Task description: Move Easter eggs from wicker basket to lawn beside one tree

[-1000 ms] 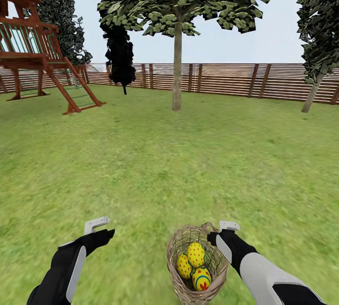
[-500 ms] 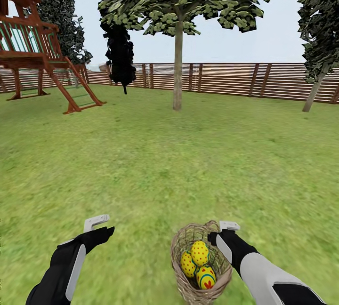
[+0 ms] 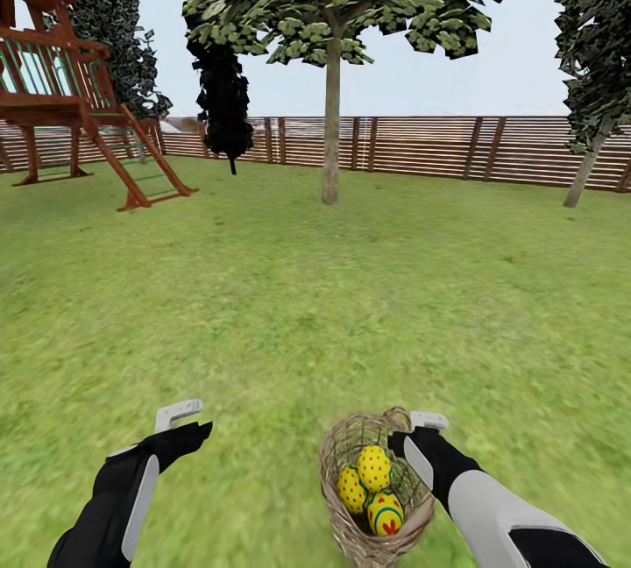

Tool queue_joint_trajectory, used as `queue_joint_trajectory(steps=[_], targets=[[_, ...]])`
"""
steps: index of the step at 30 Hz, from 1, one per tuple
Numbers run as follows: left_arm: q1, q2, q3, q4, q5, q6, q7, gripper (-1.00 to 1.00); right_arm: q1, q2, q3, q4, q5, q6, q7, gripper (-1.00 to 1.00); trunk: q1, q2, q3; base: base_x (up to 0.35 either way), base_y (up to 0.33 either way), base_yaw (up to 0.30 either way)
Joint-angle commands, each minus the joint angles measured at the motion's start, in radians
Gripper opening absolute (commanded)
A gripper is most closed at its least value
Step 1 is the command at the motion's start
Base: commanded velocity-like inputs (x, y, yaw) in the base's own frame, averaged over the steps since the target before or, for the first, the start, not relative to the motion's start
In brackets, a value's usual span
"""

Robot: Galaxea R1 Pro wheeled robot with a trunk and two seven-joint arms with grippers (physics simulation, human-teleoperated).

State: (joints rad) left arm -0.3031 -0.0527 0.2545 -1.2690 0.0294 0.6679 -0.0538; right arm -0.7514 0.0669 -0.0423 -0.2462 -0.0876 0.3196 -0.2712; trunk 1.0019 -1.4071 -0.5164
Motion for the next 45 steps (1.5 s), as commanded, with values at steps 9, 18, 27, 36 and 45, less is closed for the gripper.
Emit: queue_joint_trajectory(steps=[9,18,27,36,45], targets=[[-0.001,-0.001,0.003,-0.001,0.002,0.005,-0.005,1.0,0.0,0.0,-0.005,-0.002,-0.009,0.001,-0.005,1.0,0.035,-0.064,-0.029,0.056,0.0,0.0],[-0.001,-0.001,0.003,-0.001,0.001,0.004,-0.005,1.0,0.0,-0.012,-0.005,-0.004,-0.009,0.002,-0.003,1.0,0.069,-0.127,-0.058,0.173,0.0,0.0],[-0.001,-0.001,0.003,-0.001,0.001,0.004,-0.005,1.0,0.0,-0.018,-0.005,-0.003,-0.009,0.003,-0.006,1.0,0.104,-0.19,-0.086,0.005,0.0,0.0],[-0.001,-0.001,0.003,-0.004,0.002,0.004,-0.005,1.0,0.0,-0.03,-0.005,-0.001,-0.009,0.003,-0.006,1.0,0.138,-0.253,-0.114,0.0,0.0,0.0],[0.032,-0.002,0.002,-0.122,0.008,0.007,-0.007,1.0,0.0,-0.032,-0.005,-0.002,-0.009,0.003,-0.006,1.0,0.173,-0.316,-0.142,0.0,0.0,0.0]])
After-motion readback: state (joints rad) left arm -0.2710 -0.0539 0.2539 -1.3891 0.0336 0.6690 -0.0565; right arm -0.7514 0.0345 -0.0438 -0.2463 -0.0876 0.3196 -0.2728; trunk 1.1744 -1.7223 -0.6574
